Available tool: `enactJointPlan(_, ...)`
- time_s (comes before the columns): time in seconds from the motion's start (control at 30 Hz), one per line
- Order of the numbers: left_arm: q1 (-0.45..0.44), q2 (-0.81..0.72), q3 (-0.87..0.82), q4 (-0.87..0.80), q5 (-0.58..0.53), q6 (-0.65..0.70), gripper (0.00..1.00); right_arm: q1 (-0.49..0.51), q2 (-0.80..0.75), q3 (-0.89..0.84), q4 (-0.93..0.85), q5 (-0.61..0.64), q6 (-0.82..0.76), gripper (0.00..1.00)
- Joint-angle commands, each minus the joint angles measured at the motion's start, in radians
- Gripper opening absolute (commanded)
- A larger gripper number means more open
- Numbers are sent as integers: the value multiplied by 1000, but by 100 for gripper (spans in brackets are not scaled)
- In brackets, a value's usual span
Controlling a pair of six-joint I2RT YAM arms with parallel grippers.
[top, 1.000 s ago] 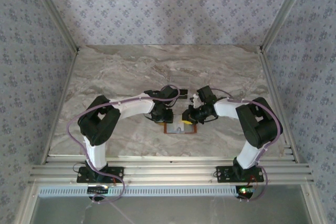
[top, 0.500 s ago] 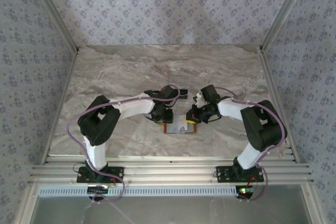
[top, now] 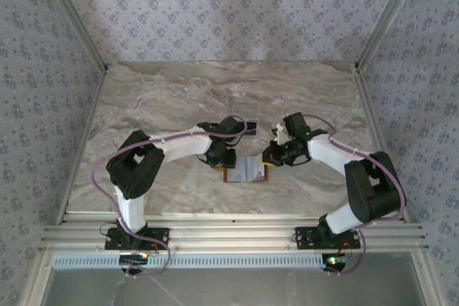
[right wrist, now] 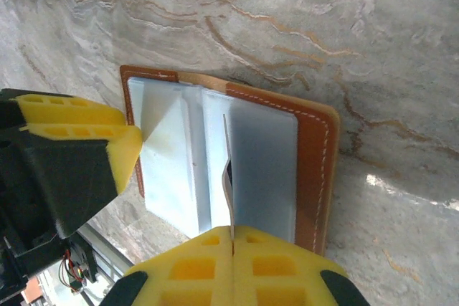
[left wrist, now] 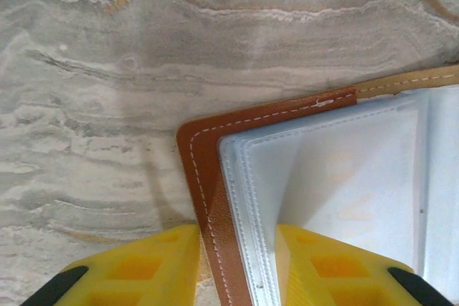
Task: Take the credit cards out of the card holder
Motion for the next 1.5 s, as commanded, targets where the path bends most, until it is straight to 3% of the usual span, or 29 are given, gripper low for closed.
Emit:
enactJointPlan(0.0, -5, -35, 46, -70, -25, 29, 34, -8, -43, 59, -97, 24, -63, 1)
enactJointPlan(0.17, 3, -97, 56, -87, -42, 31, 34, -8, -66, 129, -161, 22, -194, 0)
enactJointPlan(0.3, 40, -165, -1, -62, -37, 14, 34, 0, -57, 207, -240, 106, -374, 0)
enactJointPlan(0.53, 137, -268, -135, -19, -10, 9, 35, 30, 21, 406, -428, 173, -911, 0)
enactJointPlan(0.8, 216, -334, -239, 27, 35, 2, 35, 34, 243, 762, -691, 279, -1296, 0)
enactJointPlan(1.13, 238, -364, -275, 29, 38, -1, 35, 52, 520, 1164, -885, 346, -1513, 0)
enactJointPlan(1.47, 242, -373, -298, 37, 33, -24, 35, 82, 748, 1496, -1017, 355, -1593, 0)
